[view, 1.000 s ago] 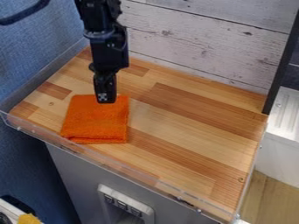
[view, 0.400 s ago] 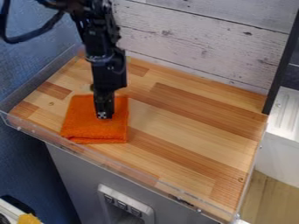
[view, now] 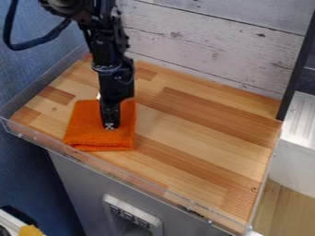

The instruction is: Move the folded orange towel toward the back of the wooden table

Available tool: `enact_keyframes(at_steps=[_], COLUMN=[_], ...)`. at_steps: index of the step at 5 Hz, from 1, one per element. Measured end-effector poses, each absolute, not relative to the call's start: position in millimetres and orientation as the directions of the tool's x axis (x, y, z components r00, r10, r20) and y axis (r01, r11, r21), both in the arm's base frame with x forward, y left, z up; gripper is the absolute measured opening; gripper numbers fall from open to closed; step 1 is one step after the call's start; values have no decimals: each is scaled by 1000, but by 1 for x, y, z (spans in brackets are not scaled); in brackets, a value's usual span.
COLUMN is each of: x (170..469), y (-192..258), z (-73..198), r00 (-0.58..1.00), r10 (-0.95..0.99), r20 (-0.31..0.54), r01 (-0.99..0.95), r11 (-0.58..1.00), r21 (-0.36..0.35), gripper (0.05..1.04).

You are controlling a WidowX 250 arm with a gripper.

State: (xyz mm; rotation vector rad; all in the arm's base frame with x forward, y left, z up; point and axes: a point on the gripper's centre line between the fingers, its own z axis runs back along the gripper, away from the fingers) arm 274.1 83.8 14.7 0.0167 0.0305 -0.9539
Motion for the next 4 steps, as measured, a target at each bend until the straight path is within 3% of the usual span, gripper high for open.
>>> enact_keyframes(at_steps=[2,4], x=[295,320], y=[93,116], z=[13,17], r00=[730,907], r10=[-682,-419], r20=[-46,-37], r01=[683,420], r11=[731,907], r21=[9,29], gripper=[62,60])
